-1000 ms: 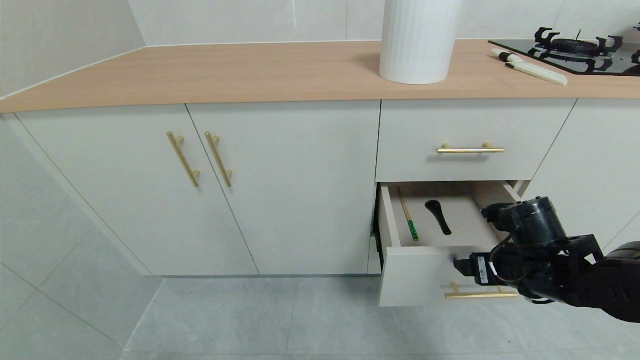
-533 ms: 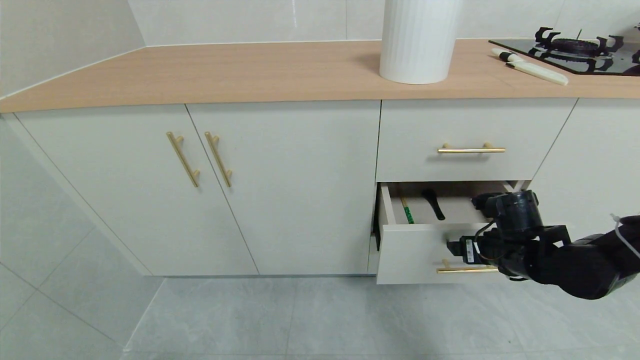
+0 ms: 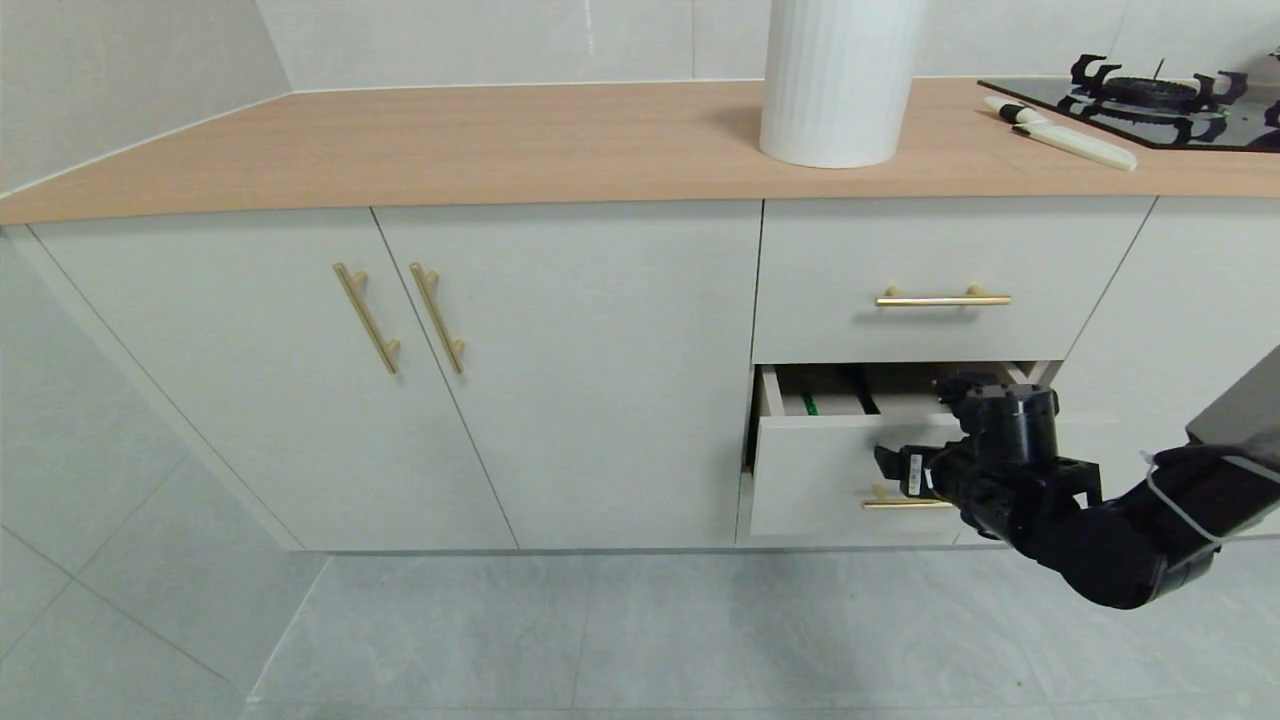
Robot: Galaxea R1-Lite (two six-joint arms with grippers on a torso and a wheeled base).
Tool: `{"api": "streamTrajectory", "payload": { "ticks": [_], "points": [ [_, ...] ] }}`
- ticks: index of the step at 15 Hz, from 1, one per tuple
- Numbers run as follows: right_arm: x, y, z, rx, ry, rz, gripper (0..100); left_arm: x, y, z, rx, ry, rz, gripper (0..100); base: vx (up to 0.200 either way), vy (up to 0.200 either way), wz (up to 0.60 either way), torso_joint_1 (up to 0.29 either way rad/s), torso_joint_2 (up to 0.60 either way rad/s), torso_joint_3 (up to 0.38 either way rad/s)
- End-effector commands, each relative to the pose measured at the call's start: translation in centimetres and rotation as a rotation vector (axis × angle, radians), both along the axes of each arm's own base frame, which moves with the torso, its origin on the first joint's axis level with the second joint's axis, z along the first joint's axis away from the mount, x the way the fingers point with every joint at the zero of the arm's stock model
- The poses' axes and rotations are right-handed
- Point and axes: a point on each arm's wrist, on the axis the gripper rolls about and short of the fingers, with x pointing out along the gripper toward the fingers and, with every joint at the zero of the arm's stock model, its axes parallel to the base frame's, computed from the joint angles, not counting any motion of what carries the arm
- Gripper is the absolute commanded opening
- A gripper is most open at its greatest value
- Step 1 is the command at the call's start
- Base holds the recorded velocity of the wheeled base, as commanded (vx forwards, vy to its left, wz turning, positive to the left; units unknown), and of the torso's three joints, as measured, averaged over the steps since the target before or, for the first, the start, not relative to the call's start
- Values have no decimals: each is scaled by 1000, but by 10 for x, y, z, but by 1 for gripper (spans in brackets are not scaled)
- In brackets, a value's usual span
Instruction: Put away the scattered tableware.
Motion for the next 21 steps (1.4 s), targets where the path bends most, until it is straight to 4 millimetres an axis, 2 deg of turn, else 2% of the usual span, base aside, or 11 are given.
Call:
{"api": "streamTrajectory", "payload": {
  "ticks": [1,3,5,7,15,21],
  "points": [
    [8,-2,-21,-10,29,-13,100,0,0,0,0,1,1,100,0,0,0,0,0,0],
    [21,0,-32,0,-22,-24,100,0,0,0,0,-1,1,100,0,0,0,0,0,0],
    [26,1,-35,5,-52,-38,100,0,0,0,0,1,1,100,0,0,0,0,0,0],
    [28,-1,-33,12,-71,-47,100,0,0,0,0,1,1,100,0,0,0,0,0,0],
    [61,-1,-31,88,-181,-170,100,0,0,0,0,1,1,100,0,0,0,0,0,0],
    [81,-12,-31,126,-235,-245,100,0,0,0,0,1,1,100,0,0,0,0,0,0]
  ]
}}
